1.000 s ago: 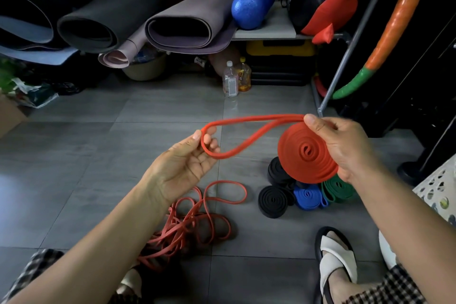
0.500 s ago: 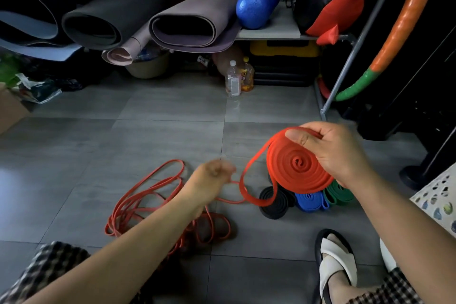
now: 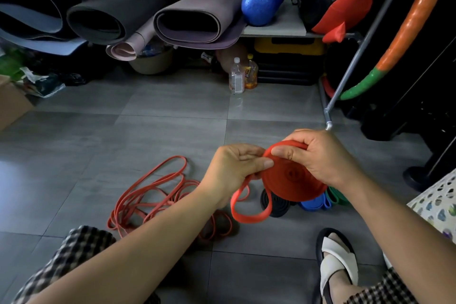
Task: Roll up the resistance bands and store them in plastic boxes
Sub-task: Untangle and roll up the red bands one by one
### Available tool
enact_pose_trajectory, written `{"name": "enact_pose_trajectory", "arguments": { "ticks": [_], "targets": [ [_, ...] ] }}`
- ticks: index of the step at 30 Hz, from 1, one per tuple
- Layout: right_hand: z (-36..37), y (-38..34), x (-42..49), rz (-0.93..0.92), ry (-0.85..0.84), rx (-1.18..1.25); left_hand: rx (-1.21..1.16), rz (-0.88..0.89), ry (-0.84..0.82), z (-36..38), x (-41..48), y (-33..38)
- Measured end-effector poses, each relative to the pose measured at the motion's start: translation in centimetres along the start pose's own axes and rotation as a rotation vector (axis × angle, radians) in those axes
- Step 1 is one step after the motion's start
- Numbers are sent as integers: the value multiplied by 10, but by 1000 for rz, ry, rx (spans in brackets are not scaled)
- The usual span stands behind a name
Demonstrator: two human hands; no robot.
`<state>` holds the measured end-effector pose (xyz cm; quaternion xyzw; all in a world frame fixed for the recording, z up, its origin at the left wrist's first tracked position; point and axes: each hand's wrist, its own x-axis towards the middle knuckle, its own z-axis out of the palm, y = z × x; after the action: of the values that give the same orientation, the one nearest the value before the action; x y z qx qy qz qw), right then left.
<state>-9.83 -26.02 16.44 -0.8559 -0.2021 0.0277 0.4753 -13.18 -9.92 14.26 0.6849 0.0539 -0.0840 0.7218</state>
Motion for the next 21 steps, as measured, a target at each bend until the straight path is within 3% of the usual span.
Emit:
{"name": "enact_pose_trajectory", "arguments": {
  "ticks": [6,10,15,21],
  "targets": [
    [-2,3,0,151,119,192,-212,-153,-13,9,-9,-18],
    [7,3,0,264,257,439,-501,-187,39,22,-14,-23],
    [14,4,-1,288,447,514,-784,-212,158,47,-21,-23],
    [38,17,-18,441,696,618,-743,-201,432,88,-23,-40]
  ]
}}
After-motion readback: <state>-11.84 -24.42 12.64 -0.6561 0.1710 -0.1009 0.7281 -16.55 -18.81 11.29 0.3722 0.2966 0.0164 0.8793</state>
